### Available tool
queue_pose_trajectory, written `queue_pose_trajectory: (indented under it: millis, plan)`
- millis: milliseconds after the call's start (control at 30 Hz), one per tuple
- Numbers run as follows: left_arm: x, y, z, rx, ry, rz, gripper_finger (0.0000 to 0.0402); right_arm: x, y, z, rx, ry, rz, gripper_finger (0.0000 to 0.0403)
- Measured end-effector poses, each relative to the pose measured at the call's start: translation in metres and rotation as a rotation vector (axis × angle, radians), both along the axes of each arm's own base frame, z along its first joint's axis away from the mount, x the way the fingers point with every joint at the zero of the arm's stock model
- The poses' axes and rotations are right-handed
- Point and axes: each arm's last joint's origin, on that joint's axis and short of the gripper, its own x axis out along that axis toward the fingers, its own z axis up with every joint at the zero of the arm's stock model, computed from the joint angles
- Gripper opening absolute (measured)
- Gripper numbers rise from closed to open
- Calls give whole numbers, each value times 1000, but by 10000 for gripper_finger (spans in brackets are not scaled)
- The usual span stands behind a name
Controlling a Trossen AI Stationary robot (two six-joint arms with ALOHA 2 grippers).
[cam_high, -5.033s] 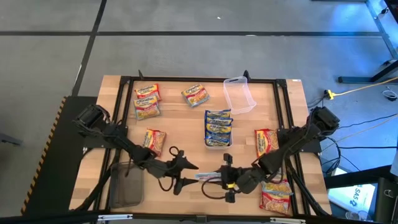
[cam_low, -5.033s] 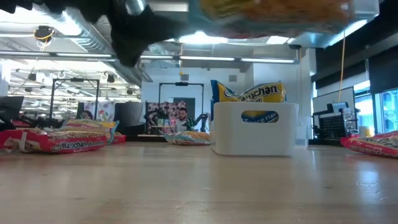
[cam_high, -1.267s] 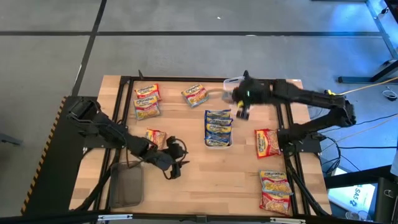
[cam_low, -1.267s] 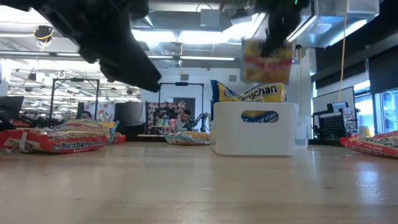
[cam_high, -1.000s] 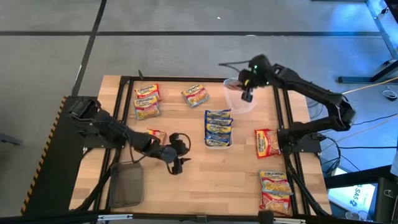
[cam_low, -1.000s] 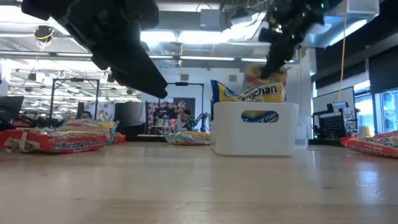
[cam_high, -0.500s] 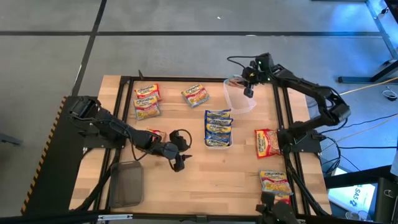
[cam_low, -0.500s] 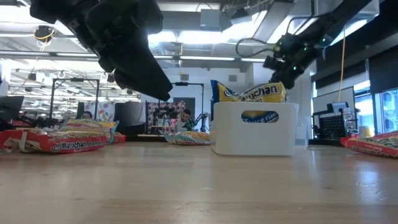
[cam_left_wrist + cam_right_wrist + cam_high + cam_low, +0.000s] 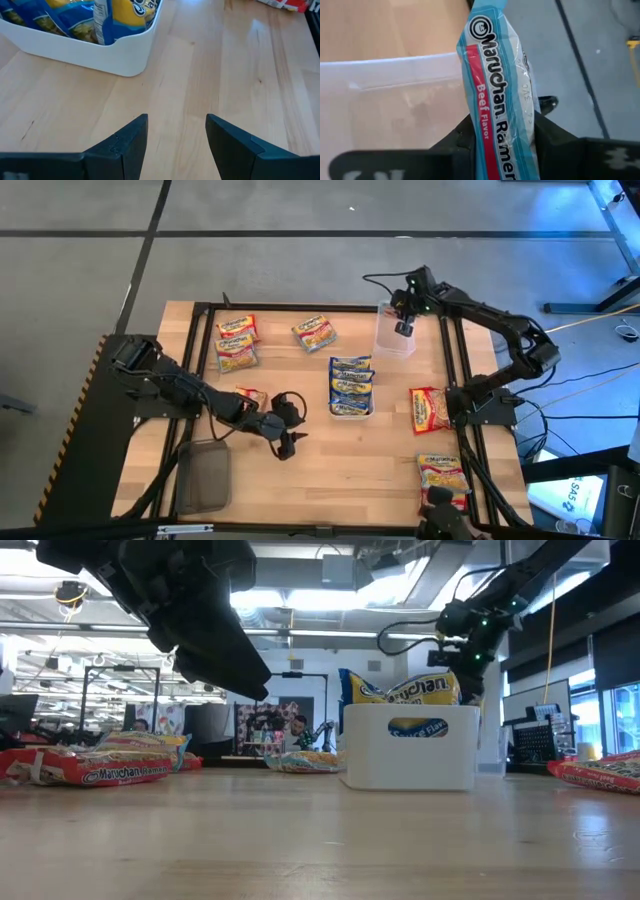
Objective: Sort Maruchan noodles
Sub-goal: Put the light blue noodle pack in the transparent bin
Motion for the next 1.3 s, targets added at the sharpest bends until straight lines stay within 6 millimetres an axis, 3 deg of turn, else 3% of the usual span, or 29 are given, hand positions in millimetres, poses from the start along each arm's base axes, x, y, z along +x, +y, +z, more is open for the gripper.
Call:
queue_pose_trajectory:
  millis: [233, 633, 933, 1300]
  plan:
    - [0, 0, 0, 4, -2, 4, 194, 7, 1, 3, 14, -27, 43, 90]
    - [0, 0, 0, 5, -3, 6, 194, 10, -17, -30, 118, -24, 45, 94]
    - [0, 1, 0, 12, -5, 14, 194, 13, -22, -29, 58, -48, 59, 99]
    - [0, 1, 0, 20, -5, 11, 194, 15, -26, -29, 7, -38, 31, 187]
